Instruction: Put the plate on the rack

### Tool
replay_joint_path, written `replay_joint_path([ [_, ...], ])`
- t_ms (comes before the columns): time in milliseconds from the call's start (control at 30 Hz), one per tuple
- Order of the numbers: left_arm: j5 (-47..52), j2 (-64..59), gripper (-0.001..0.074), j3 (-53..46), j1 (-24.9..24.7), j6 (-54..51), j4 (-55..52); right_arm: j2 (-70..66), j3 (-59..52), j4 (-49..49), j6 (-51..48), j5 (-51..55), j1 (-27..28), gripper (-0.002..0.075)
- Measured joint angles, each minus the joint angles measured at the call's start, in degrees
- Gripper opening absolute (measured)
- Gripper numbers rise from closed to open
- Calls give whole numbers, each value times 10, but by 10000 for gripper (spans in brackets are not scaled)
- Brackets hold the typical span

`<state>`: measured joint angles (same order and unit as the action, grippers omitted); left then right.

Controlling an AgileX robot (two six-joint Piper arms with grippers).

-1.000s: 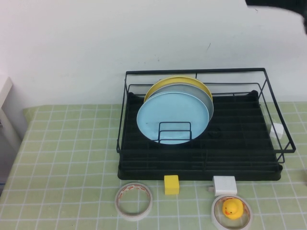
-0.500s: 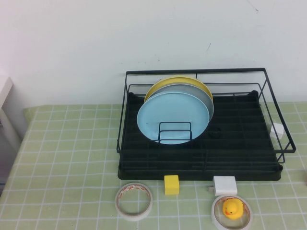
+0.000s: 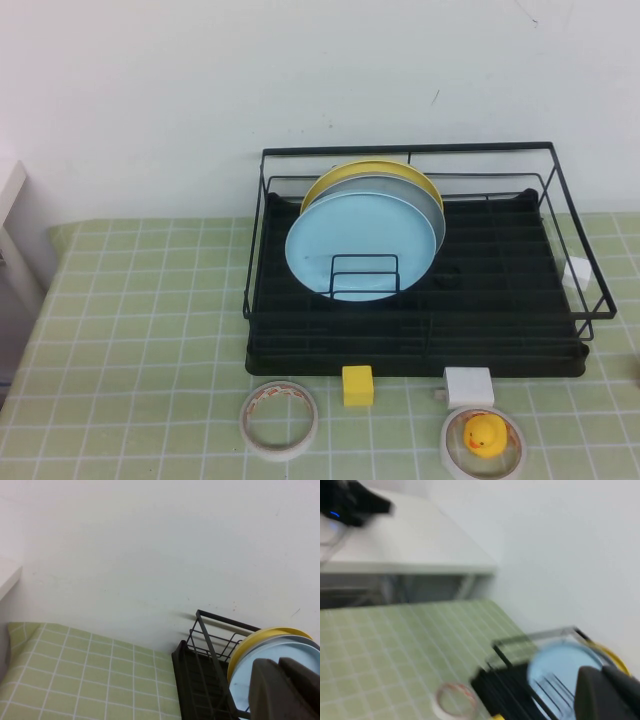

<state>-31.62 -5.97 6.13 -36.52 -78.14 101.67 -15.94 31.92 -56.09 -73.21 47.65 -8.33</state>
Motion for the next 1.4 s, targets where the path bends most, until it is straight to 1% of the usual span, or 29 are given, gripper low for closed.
replay_joint_path([
  [67,0,0,-1,0,0,0,0,20,-42,11,11,-51,0,3],
  [200,0,0,-1,0,0,0,0,42,-120,12,14,-193,0,1],
  [367,0,0,-1,0,0,0,0,42,-211,-52,15,-393,0,0],
  [433,0,0,-1,0,0,0,0,42,-248,-49,20,-461,0,0],
  [500,0,0,-2,0,0,0,0,47,-284,17,70,-511,0,0],
  [567,0,0,-2,0,0,0,0,62,-322,139,212,-550,5,0],
  [633,0,0,-2,0,0,0,0,80,-332,267,371,-535,20,0],
  [700,0,0,-2,0,0,0,0,102,-334,384,527,-477,46,0],
  [733,0,0,-2,0,0,0,0,112,-334,450,589,-440,63,0],
  [767,-2,0,-2,0,0,0,0,122,-334,510,642,-410,79,0],
  [867,-3,0,-2,0,0,3,1,155,-334,627,737,-342,119,0],
  [967,-3,0,-1,0,0,3,1,165,-334,660,766,-305,136,-1],
  [1133,-3,0,-1,0,0,3,1,166,-333,653,767,-290,137,-1],
  [1400,-4,0,-1,0,0,3,1,166,-332,641,767,-288,116,-1],
])
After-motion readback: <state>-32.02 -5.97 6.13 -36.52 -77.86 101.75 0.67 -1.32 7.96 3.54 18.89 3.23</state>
